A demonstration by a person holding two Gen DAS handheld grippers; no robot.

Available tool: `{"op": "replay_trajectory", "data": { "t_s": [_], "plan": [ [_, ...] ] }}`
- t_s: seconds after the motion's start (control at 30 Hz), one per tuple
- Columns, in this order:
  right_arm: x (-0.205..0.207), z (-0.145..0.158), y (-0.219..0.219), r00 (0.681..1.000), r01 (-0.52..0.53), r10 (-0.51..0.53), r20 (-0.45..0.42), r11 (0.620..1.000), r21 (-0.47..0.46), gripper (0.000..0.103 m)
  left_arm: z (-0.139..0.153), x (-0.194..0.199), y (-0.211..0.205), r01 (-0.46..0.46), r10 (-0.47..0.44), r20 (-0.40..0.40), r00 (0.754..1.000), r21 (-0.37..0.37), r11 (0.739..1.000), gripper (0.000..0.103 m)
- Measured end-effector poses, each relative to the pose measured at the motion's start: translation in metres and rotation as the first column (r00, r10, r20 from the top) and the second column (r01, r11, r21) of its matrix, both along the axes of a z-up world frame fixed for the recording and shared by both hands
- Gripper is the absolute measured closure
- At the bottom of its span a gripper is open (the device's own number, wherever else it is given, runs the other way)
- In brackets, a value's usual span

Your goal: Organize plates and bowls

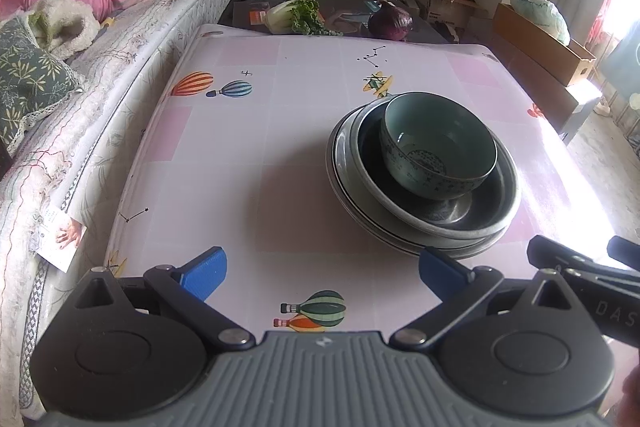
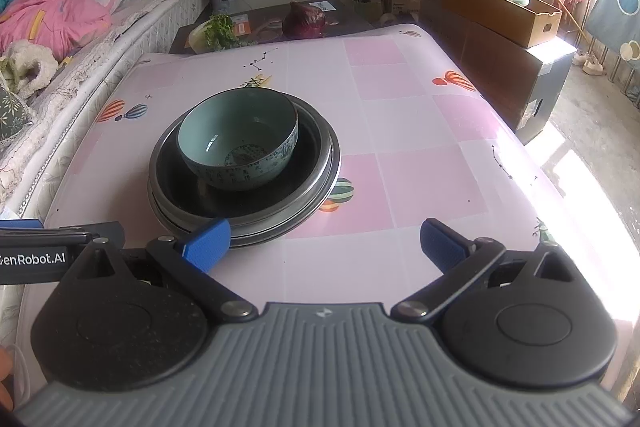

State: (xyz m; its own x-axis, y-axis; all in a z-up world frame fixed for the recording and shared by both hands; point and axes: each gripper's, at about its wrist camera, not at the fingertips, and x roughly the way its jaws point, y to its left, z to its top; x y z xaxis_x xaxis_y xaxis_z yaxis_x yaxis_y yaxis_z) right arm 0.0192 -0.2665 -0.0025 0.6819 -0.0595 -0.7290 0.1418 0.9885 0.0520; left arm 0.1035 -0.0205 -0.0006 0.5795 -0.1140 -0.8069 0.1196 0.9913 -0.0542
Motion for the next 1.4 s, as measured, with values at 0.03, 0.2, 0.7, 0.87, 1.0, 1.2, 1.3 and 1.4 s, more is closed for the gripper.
{"op": "replay_trajectory", "data": {
  "t_s": [0.03,0.2,0.7,0.87,1.0,1.2,1.3,1.4],
  "plan": [
    [0.0001,-0.0001,-0.0001,1.000,0.001,-0.001,-0.001,1.000,0.000,0.001,-0.0005,0.0001,0.0000,0.001,-0.001,-0.002,1.000,-0.002,1.000,0.000],
    [0.0005,-0.0009,-0.0007,1.000,0.003,-0.003,-0.001,1.000,0.000,0.001,-0.0022,0.0001,-0.0007,0.006,-0.006,-0.010,1.000,-0.005,1.000,0.000],
    [0.0010,-0.0015,-0.0019,1.000,0.004,-0.004,-0.001,1.000,-0.001,0.001,-0.0024,0.0002,-0.0008,0.008,-0.008,-0.013,1.000,-0.009,1.000,0.000],
    [0.0012,-0.0016,-0.0020,1.000,0.003,-0.003,-0.001,1.000,-0.001,0.001,-0.0022,0.0003,-0.0006,0.007,-0.007,-0.013,1.000,-0.009,1.000,0.000],
    [0.0011,-0.0014,-0.0018,1.000,0.003,-0.003,0.000,1.000,-0.001,0.001,-0.0021,0.0003,-0.0006,0.008,-0.008,-0.012,1.000,-0.009,1.000,0.000],
    [0.0012,-0.0013,-0.0027,1.000,0.004,-0.004,-0.001,1.000,-0.002,0.001,-0.0021,0.0003,-0.0003,0.007,-0.007,-0.013,1.000,-0.009,1.000,0.000],
    [0.0013,0.0002,-0.0036,1.000,0.005,-0.005,-0.001,1.000,-0.002,0.001,-0.0015,0.0001,-0.0005,0.009,-0.009,-0.013,1.000,-0.008,1.000,0.000],
    [0.0013,0.0001,-0.0037,1.000,0.004,-0.004,-0.001,1.000,-0.002,0.001,-0.0013,0.0000,-0.0007,0.008,-0.008,-0.013,1.000,-0.009,1.000,0.000]
  ]
}}
